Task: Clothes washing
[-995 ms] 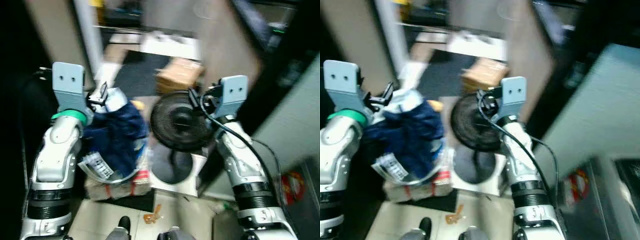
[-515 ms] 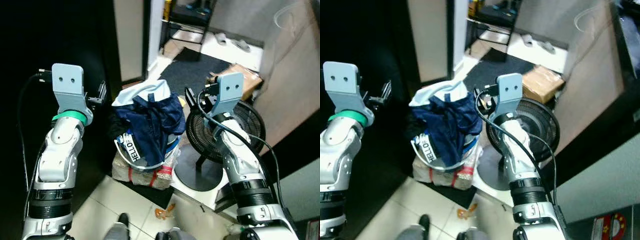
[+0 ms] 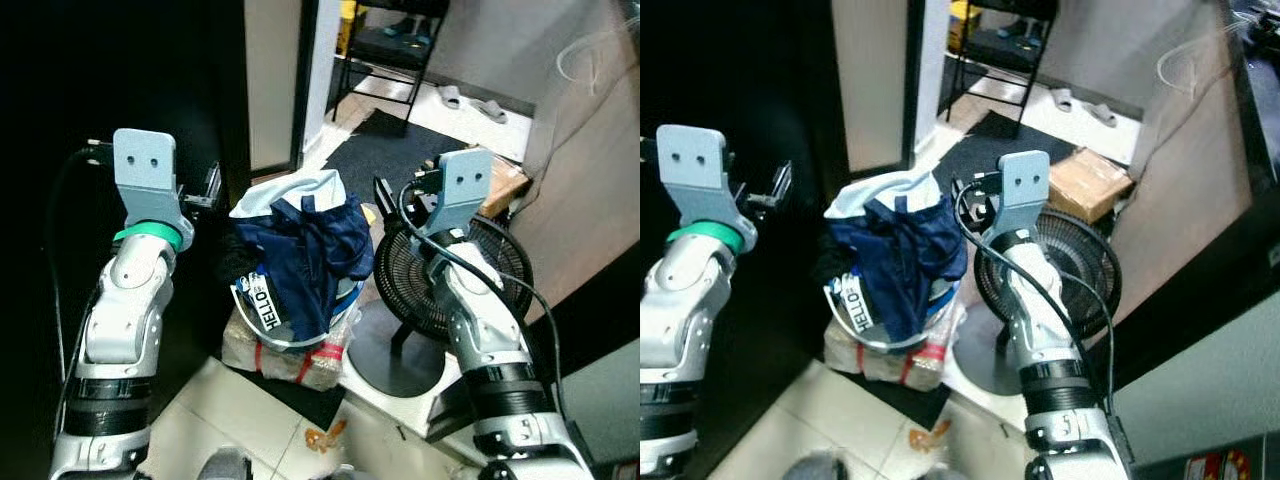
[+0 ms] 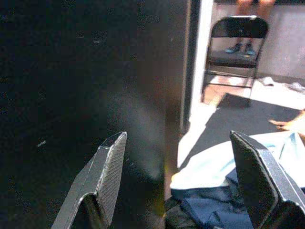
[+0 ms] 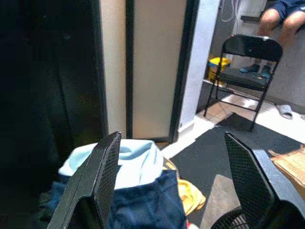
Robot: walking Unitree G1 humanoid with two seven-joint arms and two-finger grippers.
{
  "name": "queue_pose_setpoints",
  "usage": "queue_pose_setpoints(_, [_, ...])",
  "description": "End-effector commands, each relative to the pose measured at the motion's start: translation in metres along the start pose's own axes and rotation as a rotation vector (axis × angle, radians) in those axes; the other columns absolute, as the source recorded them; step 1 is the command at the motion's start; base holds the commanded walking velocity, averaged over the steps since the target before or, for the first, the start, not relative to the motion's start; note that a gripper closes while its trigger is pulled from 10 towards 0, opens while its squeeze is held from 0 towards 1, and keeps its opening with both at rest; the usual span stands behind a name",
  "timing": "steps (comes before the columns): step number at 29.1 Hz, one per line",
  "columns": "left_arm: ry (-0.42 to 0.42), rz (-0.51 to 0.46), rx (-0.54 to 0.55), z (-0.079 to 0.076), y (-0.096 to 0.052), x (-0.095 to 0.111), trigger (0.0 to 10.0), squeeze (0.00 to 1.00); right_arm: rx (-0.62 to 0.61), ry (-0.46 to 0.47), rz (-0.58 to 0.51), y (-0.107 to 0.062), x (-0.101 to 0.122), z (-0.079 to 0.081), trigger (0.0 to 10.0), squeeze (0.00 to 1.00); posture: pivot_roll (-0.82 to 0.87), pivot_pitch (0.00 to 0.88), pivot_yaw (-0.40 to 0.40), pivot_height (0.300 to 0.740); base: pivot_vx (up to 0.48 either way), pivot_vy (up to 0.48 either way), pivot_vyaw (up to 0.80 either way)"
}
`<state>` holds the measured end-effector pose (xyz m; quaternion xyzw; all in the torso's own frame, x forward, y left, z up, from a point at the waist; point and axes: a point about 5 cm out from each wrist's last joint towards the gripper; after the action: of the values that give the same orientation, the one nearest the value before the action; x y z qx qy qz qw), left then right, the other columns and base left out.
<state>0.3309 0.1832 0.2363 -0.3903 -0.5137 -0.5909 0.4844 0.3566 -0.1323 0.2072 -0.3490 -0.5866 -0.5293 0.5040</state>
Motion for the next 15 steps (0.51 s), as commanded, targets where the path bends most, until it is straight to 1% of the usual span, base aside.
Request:
queue_pose_setpoints(1, [0.013,0.015,-0.001,-0.0003,-0.0008,-0.0052,10.0,0.0,-0.019,0.024,0.027,-0.0009,-0.0068,-0.002,10.0,0.0,0.04,0.062,-0.069,0.74,0.458,0.0,0.0])
queue_pose_setpoints(8, [0.012,0.016,-0.008,-0.002,-0.0001,-0.0065,10.0,0.0,-0.023,0.024,0.036,-0.0019,-0.0099,-0.002,10.0,0.0,0.04,0.063,-0.068,0.74,0.457,0.0,0.0])
queue_pose_setpoints(14, [0.01,0.019,-0.012,-0.0028,0.0004,-0.0075,10.0,0.0,-0.034,0.029,0.052,-0.0029,-0.0133,-0.0052,10.0,0.0,0.04,0.063,-0.066,0.74,0.439,0.0,0.0])
queue_pose_setpoints(15, [0.009,0.022,-0.012,-0.0028,0.0005,-0.008,10.0,0.0,-0.037,0.03,0.055,-0.0028,-0.0139,-0.0057,10.0,0.0,0.04,0.063,-0.066,0.74,0.337,0.0,-0.69])
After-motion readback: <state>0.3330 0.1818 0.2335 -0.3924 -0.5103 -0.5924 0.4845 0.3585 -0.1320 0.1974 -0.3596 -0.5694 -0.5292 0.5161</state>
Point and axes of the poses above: a point about 5 cm out from each wrist's last joint towards the gripper, its own y axis pointing out of the wrist towards the gripper, its own x axis along the axis of the wrist's last joint, z = x × y, and after that the axes turned 4 degrees about y, right-handed
